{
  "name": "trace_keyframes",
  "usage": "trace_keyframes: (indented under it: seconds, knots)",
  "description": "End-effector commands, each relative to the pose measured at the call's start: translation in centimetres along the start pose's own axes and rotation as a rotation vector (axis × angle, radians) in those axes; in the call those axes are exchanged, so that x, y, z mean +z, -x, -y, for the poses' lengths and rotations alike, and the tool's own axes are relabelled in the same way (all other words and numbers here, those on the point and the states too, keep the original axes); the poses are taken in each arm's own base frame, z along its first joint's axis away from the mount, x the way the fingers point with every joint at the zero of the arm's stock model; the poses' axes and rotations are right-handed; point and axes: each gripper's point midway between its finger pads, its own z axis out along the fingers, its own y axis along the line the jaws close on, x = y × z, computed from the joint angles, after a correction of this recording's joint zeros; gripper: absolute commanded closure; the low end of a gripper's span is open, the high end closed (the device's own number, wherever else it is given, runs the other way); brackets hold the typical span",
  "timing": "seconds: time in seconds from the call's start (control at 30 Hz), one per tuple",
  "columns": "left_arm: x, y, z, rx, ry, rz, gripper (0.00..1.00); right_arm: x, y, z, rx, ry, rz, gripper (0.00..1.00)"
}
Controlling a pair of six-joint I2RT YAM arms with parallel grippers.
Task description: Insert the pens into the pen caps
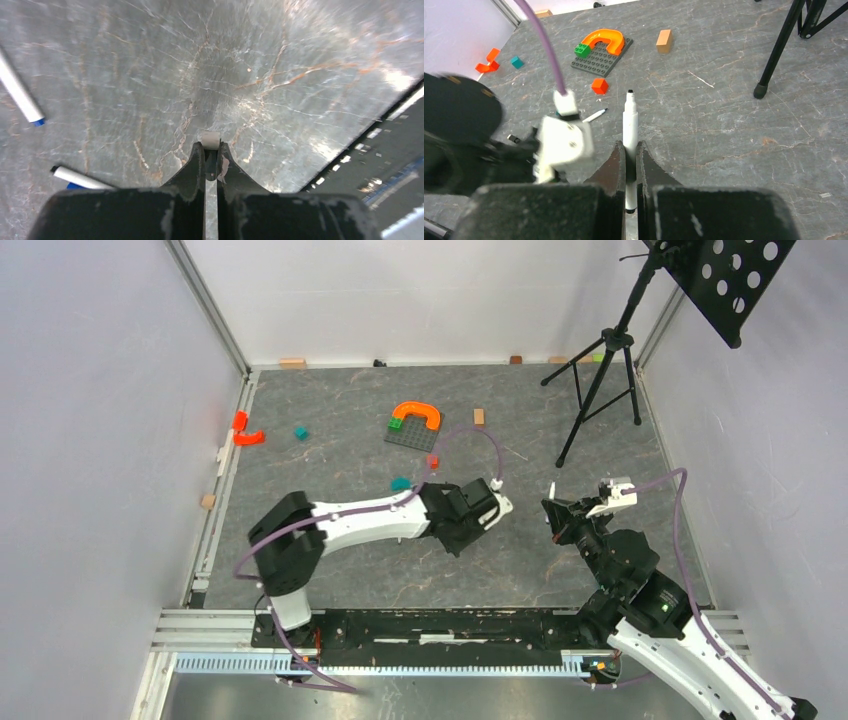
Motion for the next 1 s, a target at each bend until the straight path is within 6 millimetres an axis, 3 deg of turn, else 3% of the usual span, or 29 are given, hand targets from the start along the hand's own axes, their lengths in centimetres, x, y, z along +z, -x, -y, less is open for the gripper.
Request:
trace_keyframes:
  seconds: [0.0, 0.17, 0.3, 0.57, 0.67, 0.97]
  knots:
    - [-5.7, 5.3, -1.2, -0.124, -0.066, 0.275, 0.98, -0.2, 2.6, -1.0, 0.01, 0.035, 0.072, 1.0]
    - [-11.9, 8.7, -4.4, -0.283, -0.198, 0.541, 0.98, 0.3, 2.4, -2.3, 0.007, 0.103, 0.082, 1.0]
    - [-17.1, 10.7, -6.9, -0.339, -0.228, 0.743, 0.98, 1.1, 1.0, -3.9, -0.007, 0.188, 0.064, 1.0]
    - [-25.7, 14.7, -9.3, -0.38, -0.307, 1.058, 0.98, 2.3, -0.4, -8.9, -0.045, 0.437, 0.039, 1.0]
    - [-27.6, 15.1, -9.2, -0.357, -0.391, 1.139, 0.98, 2.6, -0.6, -9.9, -0.035, 0.484, 0.037, 1.0]
    - [-30.0, 13.5, -9.0, -0.43, -0.646, 1.281, 0.98, 2.1, -0.8, -14.8, 0.033, 0.743, 0.052, 1.0]
